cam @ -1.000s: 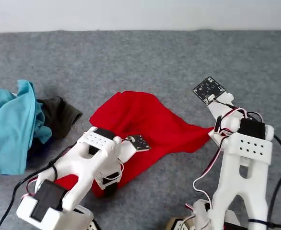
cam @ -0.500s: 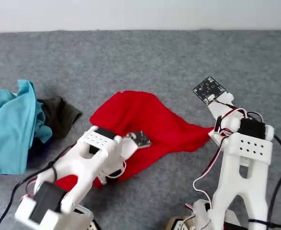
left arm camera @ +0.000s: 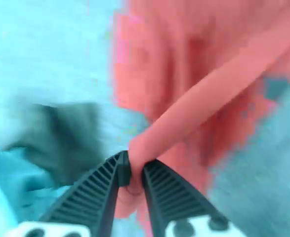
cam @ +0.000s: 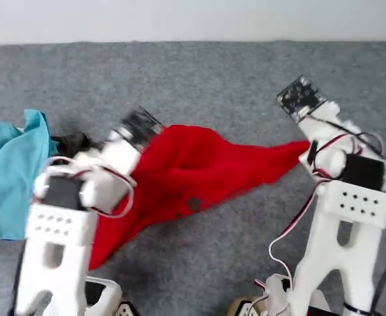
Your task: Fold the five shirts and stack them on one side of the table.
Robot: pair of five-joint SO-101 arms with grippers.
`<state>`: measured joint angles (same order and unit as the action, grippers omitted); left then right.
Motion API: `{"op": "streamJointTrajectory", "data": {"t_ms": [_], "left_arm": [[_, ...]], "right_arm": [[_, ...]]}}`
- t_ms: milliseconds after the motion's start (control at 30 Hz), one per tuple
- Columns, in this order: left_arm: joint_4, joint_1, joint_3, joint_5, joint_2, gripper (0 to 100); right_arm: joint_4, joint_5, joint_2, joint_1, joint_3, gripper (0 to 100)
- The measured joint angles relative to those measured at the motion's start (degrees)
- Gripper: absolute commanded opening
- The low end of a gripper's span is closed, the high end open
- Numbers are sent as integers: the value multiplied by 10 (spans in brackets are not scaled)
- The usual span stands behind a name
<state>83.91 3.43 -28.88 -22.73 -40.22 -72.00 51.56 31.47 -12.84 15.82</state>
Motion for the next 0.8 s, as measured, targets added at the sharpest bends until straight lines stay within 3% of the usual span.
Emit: {"op": "streamJointTrajectory", "data": {"t_ms": [233, 500, 800], "left_arm": [[-4, -25, 154, 0, -4, 15], [-76, -26, 287, 0, -4, 15], [-70, -26, 327, -3, -17, 15]], "right_arm": [[-17, -6, 0, 0, -200, 9], [-17, 8, 2, 51, -404, 9], [16, 47, 11, 61, -547, 9]]}}
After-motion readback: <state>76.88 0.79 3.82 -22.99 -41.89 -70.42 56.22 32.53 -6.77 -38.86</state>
